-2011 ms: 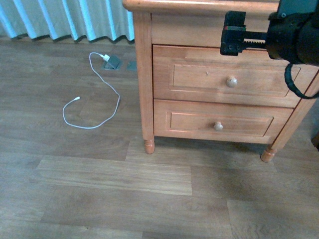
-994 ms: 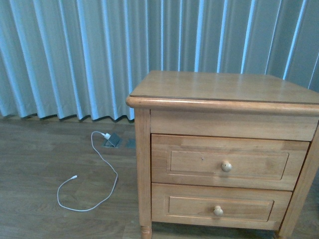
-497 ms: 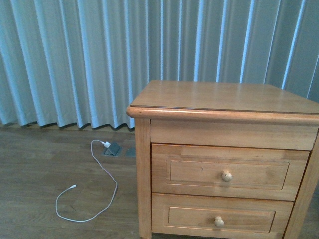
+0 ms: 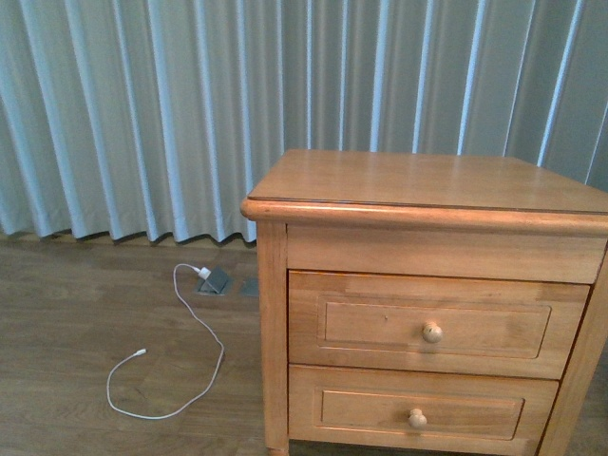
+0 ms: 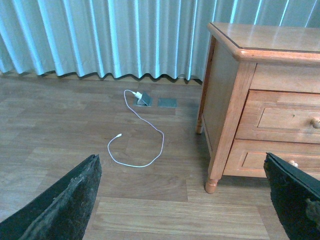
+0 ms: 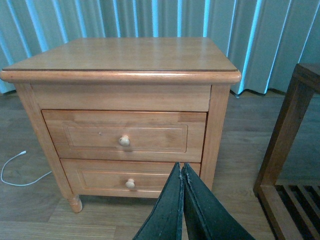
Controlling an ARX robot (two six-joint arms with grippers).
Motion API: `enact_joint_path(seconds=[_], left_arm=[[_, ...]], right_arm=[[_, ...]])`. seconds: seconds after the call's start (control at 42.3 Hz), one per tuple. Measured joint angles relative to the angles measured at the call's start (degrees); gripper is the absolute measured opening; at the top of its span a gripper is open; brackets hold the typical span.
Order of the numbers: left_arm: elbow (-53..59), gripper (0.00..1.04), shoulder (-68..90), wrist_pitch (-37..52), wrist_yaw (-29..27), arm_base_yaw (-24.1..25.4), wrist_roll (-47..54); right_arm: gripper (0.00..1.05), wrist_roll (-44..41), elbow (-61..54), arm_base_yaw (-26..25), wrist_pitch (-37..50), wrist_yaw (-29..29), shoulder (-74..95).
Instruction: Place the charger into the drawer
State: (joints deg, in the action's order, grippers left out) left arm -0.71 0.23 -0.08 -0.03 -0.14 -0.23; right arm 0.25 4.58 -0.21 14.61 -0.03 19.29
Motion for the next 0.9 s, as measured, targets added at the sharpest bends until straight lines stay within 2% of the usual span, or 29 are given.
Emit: enact_joint_path(seconds=[0.544,0.591,0.662,0.899], left_arm=[[0.0,0.99,0.0,0.0,0.0,0.0,0.0],[0.0,0.99,0.0,0.0,0.0,0.0,0.0],[0.0,0.99,0.0,0.0,0.0,0.0,0.0],[0.0,0.99,0.0,0.0,0.0,0.0,0.0]], right_arm=[[0.02,0.0,-4.3,0.0,-3.9,0.0,-8.6],[0.02,0.0,-4.3,0.0,-5.4,0.0,-10.2],[0.02,-0.1,-4.2,0.0,-13.8,0.0,-16.9],[0.02,-0.1,-4.2,0.0,-14.5,0.0,-19.0]])
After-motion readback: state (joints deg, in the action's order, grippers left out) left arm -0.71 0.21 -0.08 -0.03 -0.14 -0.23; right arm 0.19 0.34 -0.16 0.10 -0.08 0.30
